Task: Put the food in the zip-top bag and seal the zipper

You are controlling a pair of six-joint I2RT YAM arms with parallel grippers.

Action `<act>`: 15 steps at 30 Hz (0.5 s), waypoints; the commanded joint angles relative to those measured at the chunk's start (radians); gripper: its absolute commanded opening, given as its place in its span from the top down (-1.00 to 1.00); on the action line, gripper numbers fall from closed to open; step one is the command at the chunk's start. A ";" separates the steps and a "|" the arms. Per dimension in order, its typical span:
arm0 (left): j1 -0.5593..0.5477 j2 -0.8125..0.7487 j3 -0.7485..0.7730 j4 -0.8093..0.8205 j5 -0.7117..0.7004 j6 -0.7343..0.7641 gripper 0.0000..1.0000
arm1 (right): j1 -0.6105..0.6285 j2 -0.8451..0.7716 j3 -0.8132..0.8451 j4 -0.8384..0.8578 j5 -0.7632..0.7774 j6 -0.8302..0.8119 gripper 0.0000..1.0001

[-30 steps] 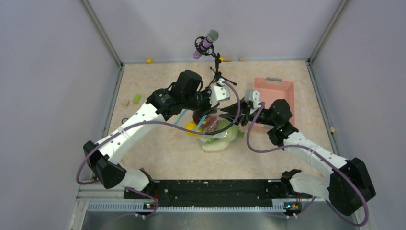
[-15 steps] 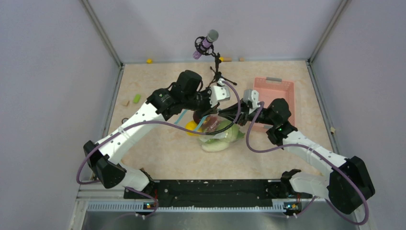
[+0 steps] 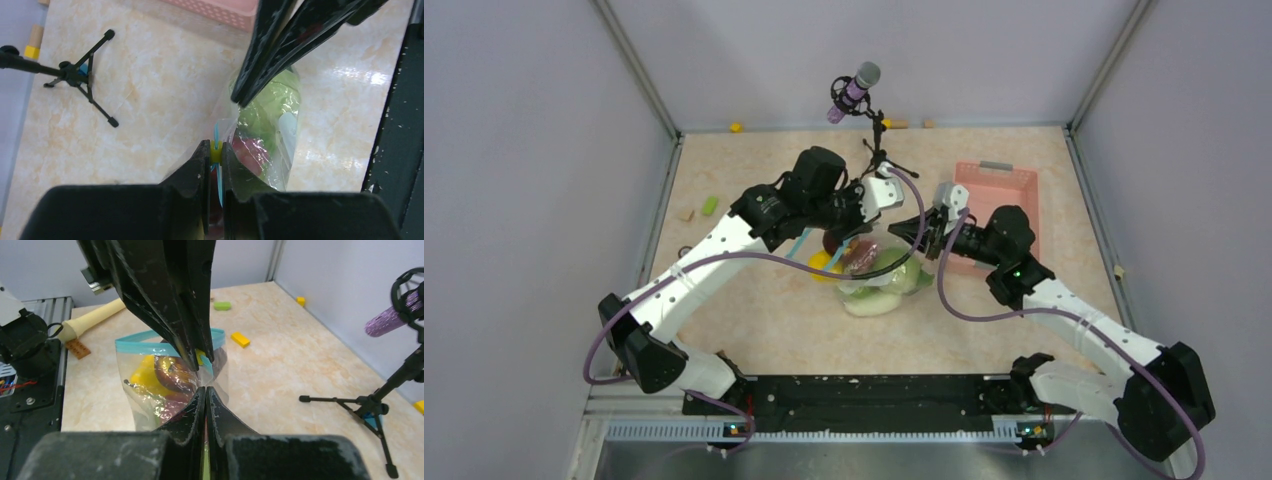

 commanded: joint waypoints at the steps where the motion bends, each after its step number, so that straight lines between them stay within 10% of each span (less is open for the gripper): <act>1: 0.000 0.005 0.013 0.008 -0.094 0.015 0.99 | 0.008 -0.079 0.013 -0.046 0.056 -0.049 1.00; 9: 0.000 -0.045 -0.017 0.034 0.026 0.011 1.00 | 0.007 -0.037 0.015 0.025 -0.083 -0.046 1.00; 15: 0.000 -0.066 -0.030 0.030 0.076 0.035 1.00 | 0.007 -0.003 0.006 0.124 -0.134 -0.013 0.33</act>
